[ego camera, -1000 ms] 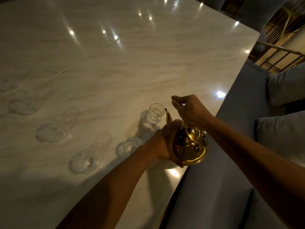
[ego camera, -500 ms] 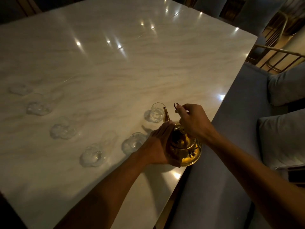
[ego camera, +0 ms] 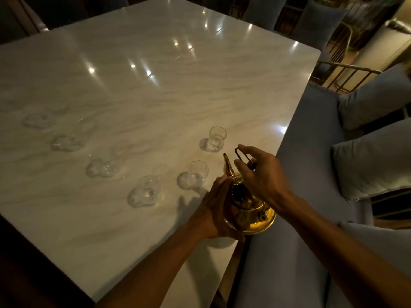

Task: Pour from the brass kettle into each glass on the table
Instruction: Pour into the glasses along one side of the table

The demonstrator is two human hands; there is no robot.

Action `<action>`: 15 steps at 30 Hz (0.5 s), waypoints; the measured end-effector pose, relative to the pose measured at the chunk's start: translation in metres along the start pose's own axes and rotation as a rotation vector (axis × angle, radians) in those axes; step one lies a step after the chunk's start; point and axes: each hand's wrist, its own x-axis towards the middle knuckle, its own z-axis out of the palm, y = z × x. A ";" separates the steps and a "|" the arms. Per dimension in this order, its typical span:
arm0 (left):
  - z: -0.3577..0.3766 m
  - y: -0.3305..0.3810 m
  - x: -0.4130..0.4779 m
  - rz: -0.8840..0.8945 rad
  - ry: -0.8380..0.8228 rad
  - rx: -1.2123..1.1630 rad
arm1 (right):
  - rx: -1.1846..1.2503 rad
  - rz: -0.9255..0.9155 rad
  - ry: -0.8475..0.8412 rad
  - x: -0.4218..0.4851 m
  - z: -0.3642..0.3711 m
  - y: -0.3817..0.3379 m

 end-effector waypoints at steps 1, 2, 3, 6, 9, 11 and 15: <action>-0.001 -0.002 -0.004 0.012 -0.011 -0.001 | -0.017 -0.016 0.005 -0.005 0.002 -0.003; -0.003 -0.002 -0.009 0.020 -0.027 -0.010 | -0.036 -0.030 0.005 -0.010 0.004 -0.005; -0.005 -0.002 -0.013 0.026 -0.044 -0.023 | -0.054 -0.039 0.006 -0.015 0.006 -0.008; -0.009 -0.001 -0.025 0.091 -0.063 -0.032 | -0.092 -0.025 0.021 -0.025 0.013 -0.016; -0.011 -0.001 -0.033 0.159 -0.050 0.000 | -0.099 -0.013 0.008 -0.030 0.023 -0.023; -0.013 -0.006 -0.038 0.171 -0.051 0.008 | -0.094 -0.007 -0.005 -0.030 0.030 -0.027; -0.019 -0.014 -0.043 0.104 -0.114 0.007 | -0.089 0.030 -0.010 -0.026 0.039 -0.033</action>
